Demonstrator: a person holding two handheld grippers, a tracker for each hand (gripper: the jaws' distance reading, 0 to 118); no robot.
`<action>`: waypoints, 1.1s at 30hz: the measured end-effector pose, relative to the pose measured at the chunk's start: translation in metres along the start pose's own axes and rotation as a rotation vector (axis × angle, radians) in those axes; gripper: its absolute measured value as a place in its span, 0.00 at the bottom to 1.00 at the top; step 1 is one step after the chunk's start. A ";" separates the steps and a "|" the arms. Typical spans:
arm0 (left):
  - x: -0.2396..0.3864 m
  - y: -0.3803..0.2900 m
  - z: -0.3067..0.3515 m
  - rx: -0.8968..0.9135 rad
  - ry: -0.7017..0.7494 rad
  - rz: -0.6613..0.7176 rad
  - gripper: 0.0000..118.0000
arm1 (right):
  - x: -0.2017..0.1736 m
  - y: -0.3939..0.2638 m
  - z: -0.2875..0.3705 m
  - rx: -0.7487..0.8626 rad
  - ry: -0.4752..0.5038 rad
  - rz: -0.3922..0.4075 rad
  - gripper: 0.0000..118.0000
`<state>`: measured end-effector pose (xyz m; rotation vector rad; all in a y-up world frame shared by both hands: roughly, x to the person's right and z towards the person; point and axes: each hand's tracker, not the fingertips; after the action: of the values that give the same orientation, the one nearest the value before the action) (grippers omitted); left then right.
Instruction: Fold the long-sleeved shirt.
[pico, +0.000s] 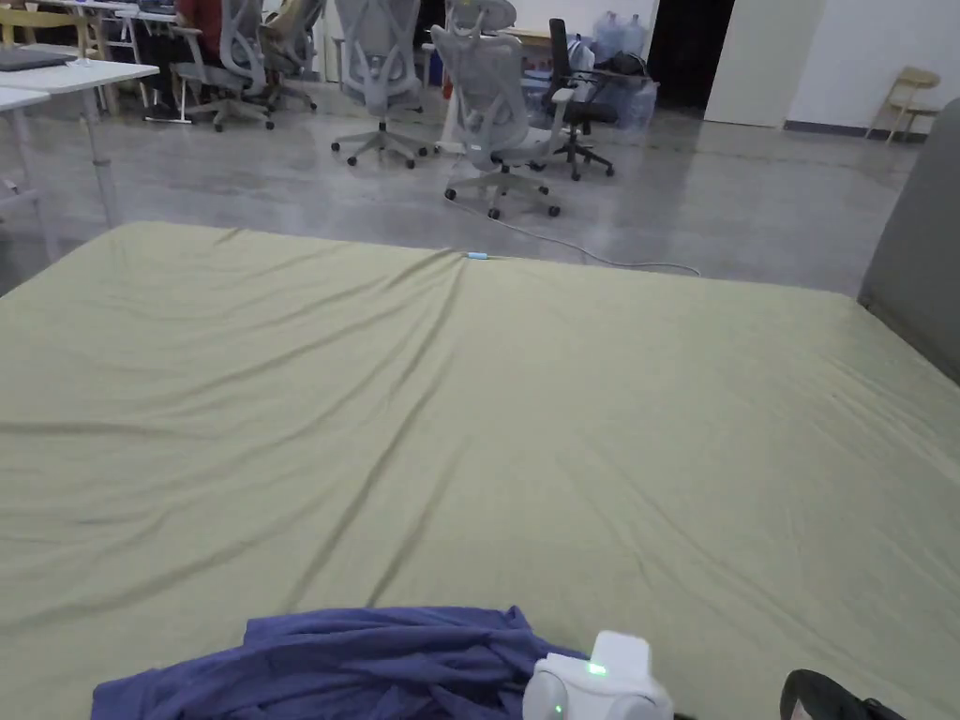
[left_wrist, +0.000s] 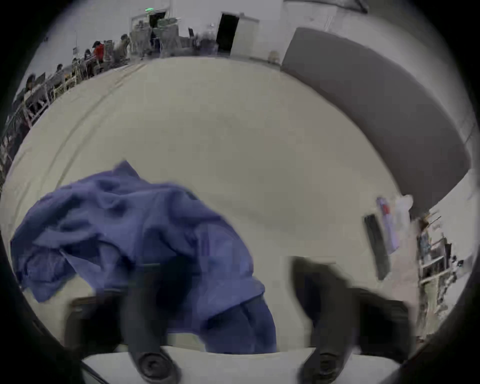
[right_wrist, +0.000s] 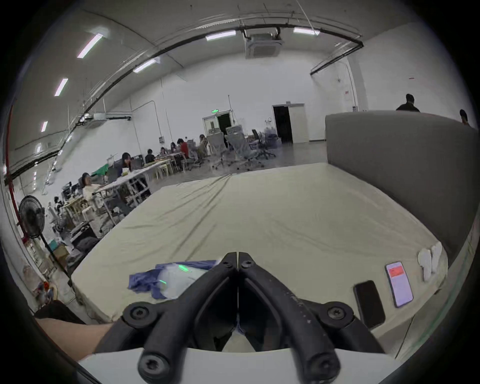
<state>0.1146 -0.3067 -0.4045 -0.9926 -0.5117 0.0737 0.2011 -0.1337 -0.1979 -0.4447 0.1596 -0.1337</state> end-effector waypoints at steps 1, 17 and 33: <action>-0.003 0.005 0.028 0.114 0.000 0.006 1.00 | -0.002 -0.002 -0.002 -0.005 0.004 -0.004 0.03; -0.182 -0.112 0.201 0.183 0.260 0.229 0.01 | -0.030 -0.033 -0.084 -0.134 0.069 -0.107 0.03; -0.281 -0.012 0.057 0.115 0.382 0.215 0.10 | 0.007 -0.042 -0.149 -0.357 -0.043 -0.138 0.03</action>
<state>-0.1598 -0.3494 -0.4757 -0.9182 -0.0496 0.1024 0.1763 -0.2347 -0.3128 -0.8140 0.1105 -0.2329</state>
